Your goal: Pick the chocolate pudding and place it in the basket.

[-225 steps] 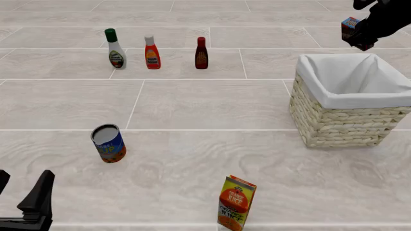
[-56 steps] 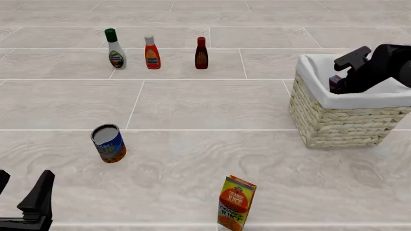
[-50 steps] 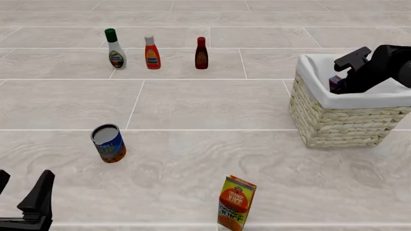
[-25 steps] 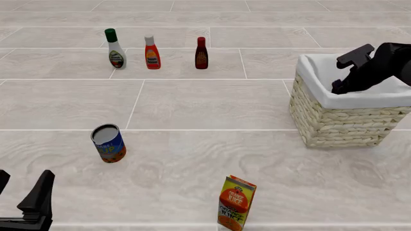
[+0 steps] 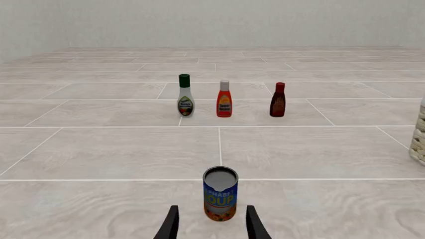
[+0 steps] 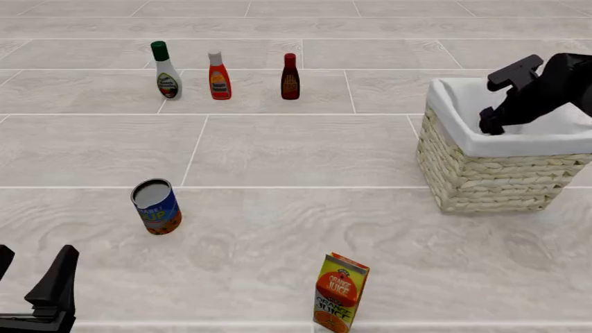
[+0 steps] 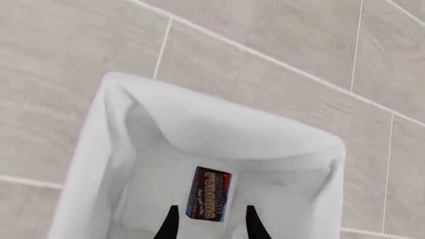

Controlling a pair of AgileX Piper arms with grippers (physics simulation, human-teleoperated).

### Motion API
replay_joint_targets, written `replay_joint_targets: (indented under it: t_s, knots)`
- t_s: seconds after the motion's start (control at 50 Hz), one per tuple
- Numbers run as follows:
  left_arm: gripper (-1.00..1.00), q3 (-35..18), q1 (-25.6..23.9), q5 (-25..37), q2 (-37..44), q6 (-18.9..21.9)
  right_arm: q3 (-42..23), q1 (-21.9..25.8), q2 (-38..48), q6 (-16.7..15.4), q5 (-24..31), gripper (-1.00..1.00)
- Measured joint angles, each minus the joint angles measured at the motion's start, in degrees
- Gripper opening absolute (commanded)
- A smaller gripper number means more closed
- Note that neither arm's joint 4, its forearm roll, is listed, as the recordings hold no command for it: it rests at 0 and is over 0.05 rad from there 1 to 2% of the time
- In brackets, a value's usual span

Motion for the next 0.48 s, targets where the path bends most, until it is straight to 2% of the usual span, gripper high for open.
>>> replay_joint_targets:
  t_s: [0.48]
  knots:
    - [1.00,0.0,0.0,0.0,0.0,0.0,-1.3,0.7,-4.0,0.7,2.3,1.00]
